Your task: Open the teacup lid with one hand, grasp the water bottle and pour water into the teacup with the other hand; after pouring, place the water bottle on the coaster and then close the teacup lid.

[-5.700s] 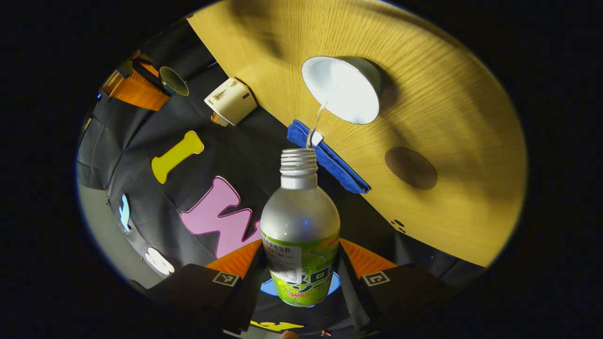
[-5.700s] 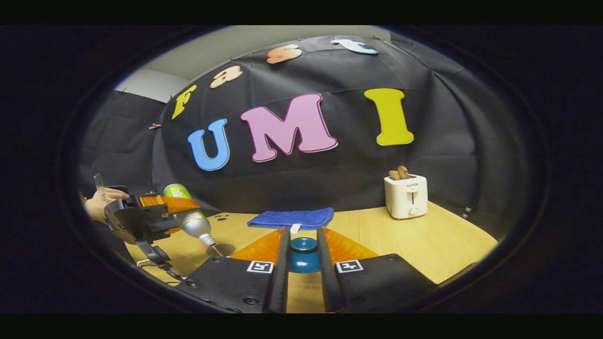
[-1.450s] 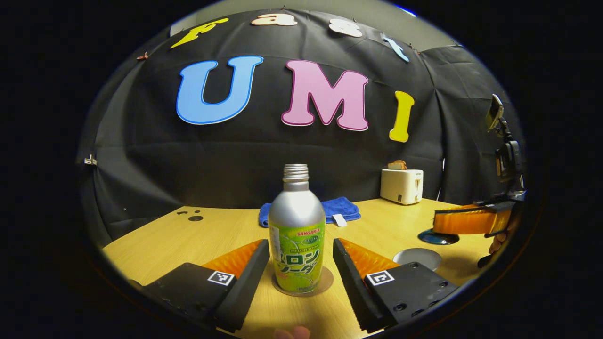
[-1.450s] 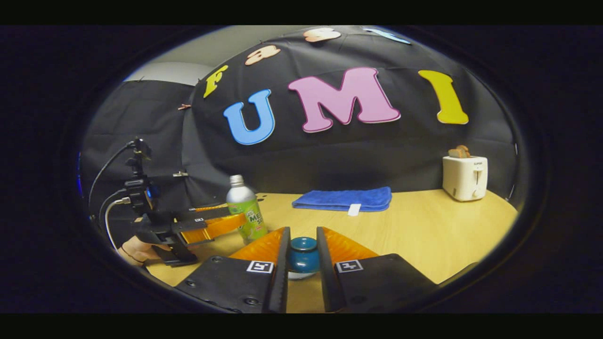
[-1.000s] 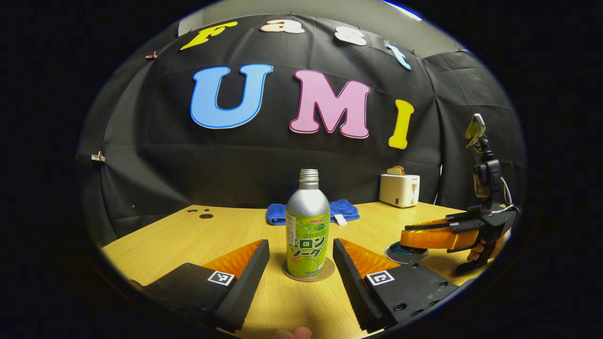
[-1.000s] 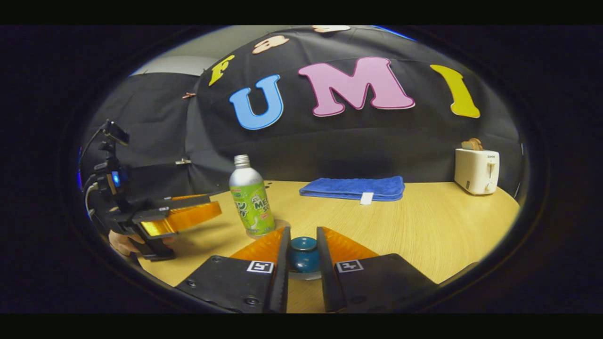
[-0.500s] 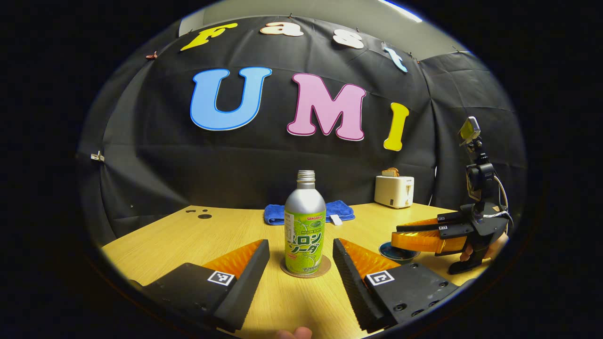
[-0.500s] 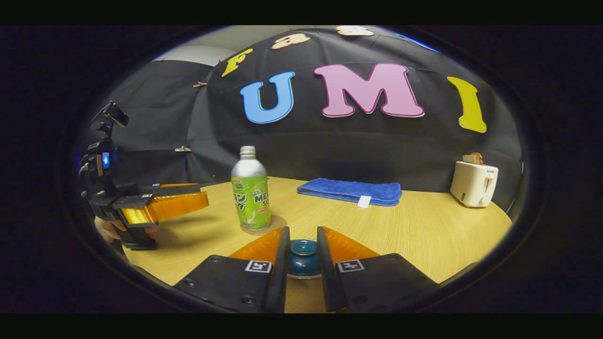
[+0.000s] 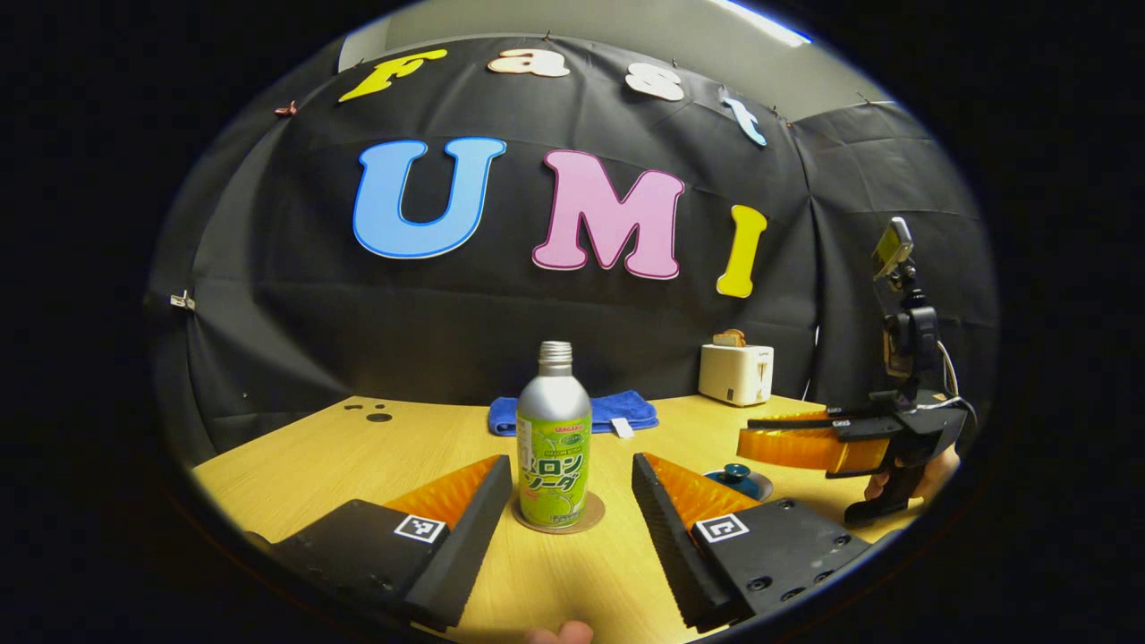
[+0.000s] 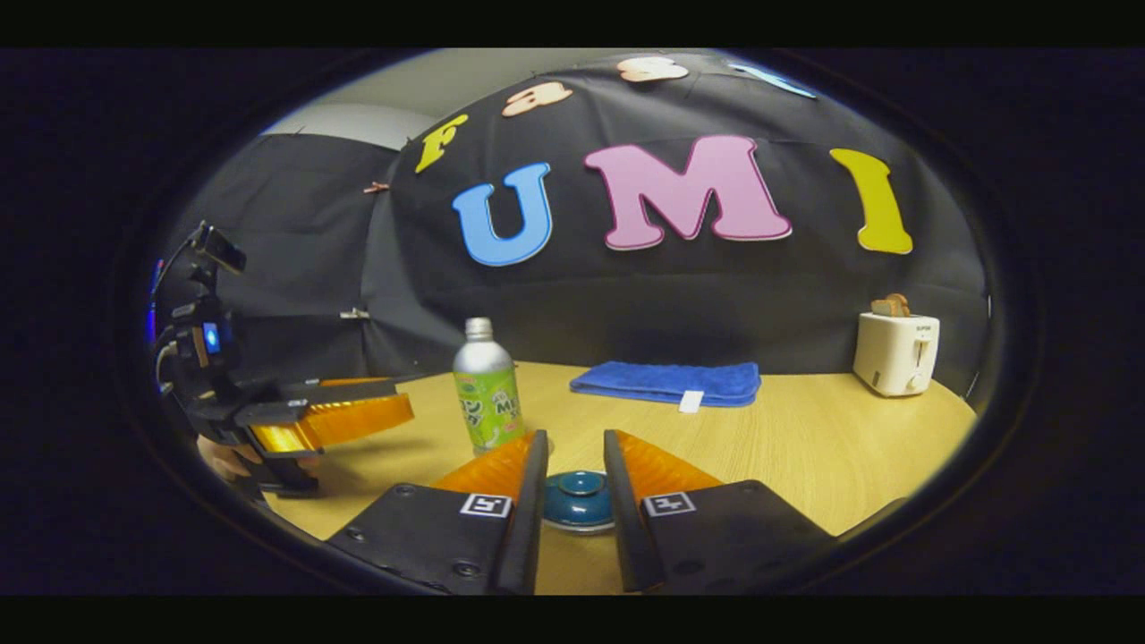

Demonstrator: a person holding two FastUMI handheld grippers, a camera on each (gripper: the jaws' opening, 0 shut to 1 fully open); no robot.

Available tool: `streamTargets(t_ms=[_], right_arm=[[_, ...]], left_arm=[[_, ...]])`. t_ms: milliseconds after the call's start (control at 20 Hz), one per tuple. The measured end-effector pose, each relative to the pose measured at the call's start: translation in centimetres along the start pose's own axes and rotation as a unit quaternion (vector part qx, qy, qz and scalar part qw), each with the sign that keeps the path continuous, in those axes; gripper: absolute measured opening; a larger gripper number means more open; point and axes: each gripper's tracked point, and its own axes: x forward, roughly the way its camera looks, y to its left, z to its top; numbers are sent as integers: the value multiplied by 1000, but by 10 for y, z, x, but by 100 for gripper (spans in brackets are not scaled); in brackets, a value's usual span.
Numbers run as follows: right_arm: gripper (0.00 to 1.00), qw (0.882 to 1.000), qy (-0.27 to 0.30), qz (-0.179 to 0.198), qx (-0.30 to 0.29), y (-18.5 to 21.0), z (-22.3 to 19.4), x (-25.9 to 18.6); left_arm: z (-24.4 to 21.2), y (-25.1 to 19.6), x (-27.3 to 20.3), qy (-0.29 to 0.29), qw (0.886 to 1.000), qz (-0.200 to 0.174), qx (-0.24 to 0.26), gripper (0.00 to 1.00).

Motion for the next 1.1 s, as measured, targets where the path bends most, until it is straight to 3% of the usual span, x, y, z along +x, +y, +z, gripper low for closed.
streamTargets(t_ms=[50, 100, 300, 450, 700, 1100], right_arm=[[42, 1000, -11, -5, -11, 2, 10, -10], [41, 999, -22, -15, -27, 3, 20, -20], [73, 996, -64, -40, -47, 7, 54, -56], [78, 994, -87, -46, -43, 9, 65, -69], [90, 995, -72, -62, -42, -2, 60, -74], [91, 994, -73, -64, -52, 3, 58, -71]], left_arm=[[2, -2, -4, 1, 1000, 0, 3, 87], [2, -4, -8, 3, 1000, -4, 4, 87], [3, -5, -30, 19, 1000, -1, 11, 87], [13, -7, -39, 7, 1000, 4, 23, 87], [15, -5, -45, 4, 1000, 11, 28, 87], [12, -6, -44, 9, 1000, 9, 26, 87]])
